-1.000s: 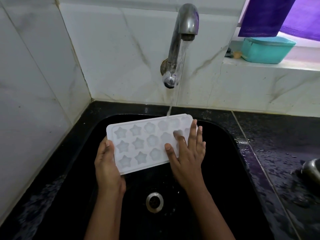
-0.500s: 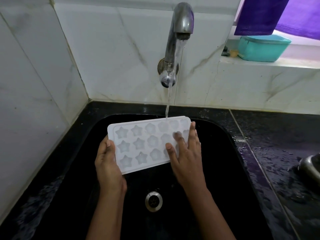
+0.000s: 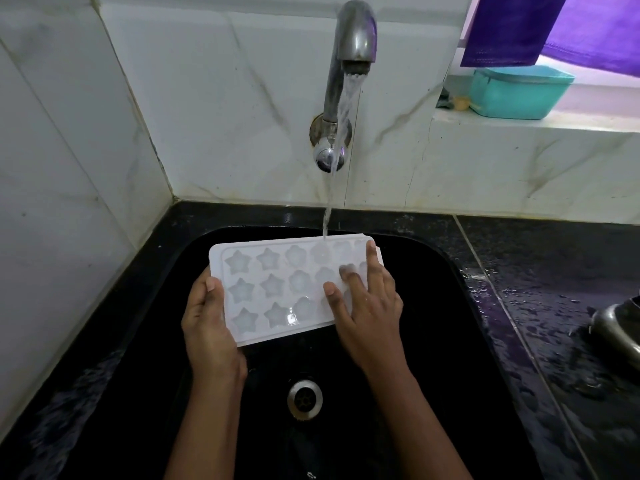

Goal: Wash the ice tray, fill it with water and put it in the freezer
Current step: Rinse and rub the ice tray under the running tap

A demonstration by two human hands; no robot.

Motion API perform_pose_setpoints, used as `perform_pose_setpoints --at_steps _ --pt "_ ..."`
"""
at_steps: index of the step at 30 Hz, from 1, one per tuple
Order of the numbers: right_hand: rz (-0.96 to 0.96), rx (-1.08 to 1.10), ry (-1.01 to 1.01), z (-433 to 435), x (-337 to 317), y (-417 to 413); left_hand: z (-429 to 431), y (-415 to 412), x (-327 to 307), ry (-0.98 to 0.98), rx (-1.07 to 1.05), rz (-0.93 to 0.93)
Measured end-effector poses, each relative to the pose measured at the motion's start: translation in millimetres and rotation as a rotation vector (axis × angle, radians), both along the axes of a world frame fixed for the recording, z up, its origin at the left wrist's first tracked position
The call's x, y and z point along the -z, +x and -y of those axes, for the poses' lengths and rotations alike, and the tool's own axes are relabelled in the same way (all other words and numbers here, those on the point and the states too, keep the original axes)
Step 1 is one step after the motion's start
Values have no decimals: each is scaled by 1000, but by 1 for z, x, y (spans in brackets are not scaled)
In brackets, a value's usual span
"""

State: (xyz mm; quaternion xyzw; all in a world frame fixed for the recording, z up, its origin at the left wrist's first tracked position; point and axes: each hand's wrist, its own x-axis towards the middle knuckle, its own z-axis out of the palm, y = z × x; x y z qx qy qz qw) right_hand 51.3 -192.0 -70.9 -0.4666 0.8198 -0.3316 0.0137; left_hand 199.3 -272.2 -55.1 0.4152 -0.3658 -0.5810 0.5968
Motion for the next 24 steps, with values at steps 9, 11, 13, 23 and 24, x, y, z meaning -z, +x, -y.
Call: perform_pose_setpoints --at_steps 9,11,13,23,24 --pt "-54 29 -70 1 10 -2 -4 -5 0 -6 -3 -33" --pt "-10 12 -45 2 6 -1 -3 -5 -1 -5 -20 -38" --pt "68 -9 -56 2 2 -2 -2 -6 -1 -5 -31 -34" --pt "228 60 -333 -8 -3 -24 4 1 2 46 -62 -48" --pt "140 74 -302 -8 0 -27 3 1 2 49 -64 -53"
